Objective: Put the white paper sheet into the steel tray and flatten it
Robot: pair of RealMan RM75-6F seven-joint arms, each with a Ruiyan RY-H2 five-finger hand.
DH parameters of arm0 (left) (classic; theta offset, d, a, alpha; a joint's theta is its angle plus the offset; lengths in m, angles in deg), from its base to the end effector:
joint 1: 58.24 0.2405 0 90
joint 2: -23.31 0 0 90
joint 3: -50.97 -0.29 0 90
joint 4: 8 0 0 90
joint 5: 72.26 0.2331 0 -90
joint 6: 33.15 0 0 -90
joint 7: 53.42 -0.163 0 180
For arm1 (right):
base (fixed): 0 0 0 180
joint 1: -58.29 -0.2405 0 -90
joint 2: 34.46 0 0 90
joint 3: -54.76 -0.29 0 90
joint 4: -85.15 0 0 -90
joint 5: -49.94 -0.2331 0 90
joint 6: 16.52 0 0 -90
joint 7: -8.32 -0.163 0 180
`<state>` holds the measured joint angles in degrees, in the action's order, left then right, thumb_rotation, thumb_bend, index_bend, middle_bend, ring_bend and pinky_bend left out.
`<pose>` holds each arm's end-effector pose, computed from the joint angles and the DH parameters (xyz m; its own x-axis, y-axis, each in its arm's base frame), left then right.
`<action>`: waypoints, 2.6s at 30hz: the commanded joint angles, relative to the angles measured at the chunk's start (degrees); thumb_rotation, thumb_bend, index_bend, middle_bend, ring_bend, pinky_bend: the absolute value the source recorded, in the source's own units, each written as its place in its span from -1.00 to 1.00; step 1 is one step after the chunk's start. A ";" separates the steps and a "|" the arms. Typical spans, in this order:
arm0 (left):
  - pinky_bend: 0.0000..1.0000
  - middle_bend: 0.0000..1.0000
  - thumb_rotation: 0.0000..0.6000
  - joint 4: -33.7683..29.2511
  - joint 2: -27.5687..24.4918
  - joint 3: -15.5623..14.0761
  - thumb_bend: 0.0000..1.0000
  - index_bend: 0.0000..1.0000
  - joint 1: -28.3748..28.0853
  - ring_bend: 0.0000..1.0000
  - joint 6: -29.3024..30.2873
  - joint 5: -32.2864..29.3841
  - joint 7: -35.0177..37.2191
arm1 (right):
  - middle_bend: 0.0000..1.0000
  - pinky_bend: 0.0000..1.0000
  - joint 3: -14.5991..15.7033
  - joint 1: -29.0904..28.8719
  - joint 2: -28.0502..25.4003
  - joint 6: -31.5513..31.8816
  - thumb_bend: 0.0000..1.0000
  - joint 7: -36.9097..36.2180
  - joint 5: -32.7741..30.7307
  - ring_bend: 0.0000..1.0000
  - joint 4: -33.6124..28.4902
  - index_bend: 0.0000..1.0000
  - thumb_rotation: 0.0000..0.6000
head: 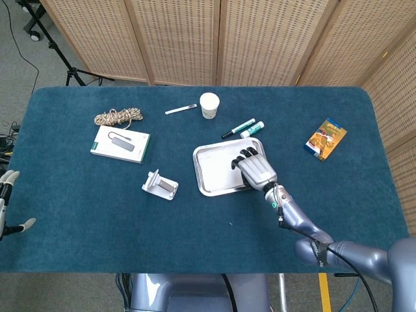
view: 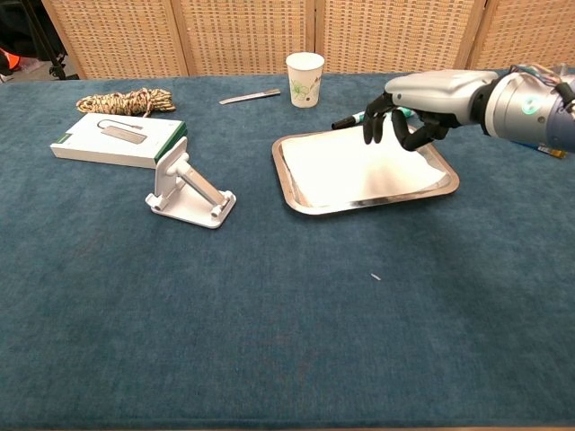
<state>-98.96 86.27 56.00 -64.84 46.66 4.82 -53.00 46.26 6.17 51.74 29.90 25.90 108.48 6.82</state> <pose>-0.3758 0.2235 0.1660 0.4028 0.0379 0.9145 0.9069 0.1185 -0.4044 -0.1533 -0.4378 -0.0384 0.5463 -0.2876 0.7866 -0.8083 -0.4272 0.4052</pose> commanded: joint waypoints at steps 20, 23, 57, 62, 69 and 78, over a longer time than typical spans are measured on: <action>-1.00 -1.00 1.00 0.75 0.65 0.47 -1.00 -1.00 -0.54 -1.00 -1.29 -1.67 -1.12 | -0.40 -0.78 -1.86 -2.38 11.83 -5.44 1.00 -1.03 -1.55 -0.67 20.32 -0.30 1.00; -1.00 -1.00 1.00 0.92 0.74 0.59 -1.00 -1.00 -0.66 -1.00 -1.63 -2.11 -1.17 | -0.40 -0.78 -1.82 -2.72 12.68 -5.75 1.00 -0.33 -1.32 -0.67 21.70 -0.30 1.00; -1.00 -1.00 1.00 0.26 0.53 0.18 -1.00 -1.00 -0.37 -1.00 -0.95 -1.18 -1.11 | -0.40 -0.78 -0.83 3.12 14.54 0.64 1.00 5.97 -0.52 -0.67 22.86 -0.30 1.00; -1.00 -1.00 1.00 0.11 0.41 0.10 -1.00 -1.00 -0.25 -1.00 -0.71 -0.90 -0.90 | -0.40 -0.78 -2.94 3.22 16.53 3.38 1.00 7.95 -2.47 -0.67 23.20 -0.30 1.00; -1.00 -1.00 1.00 -0.06 0.24 -0.01 -1.00 -1.00 -0.19 -1.00 -0.69 -0.69 -0.65 | -0.41 -0.78 -5.15 3.53 19.94 6.93 1.00 13.25 -6.46 -0.67 23.38 -0.30 1.00; -1.00 -1.00 1.00 -0.16 -0.17 0.02 -1.00 -1.00 0.13 -1.00 -0.15 -0.40 0.26 | -0.44 -0.78 -6.82 3.30 20.18 8.15 1.00 14.61 -6.81 -0.67 19.81 -0.30 1.00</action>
<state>-99.13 86.11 56.02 -64.73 46.50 4.41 -52.75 39.92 9.59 72.34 37.71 40.86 101.25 27.91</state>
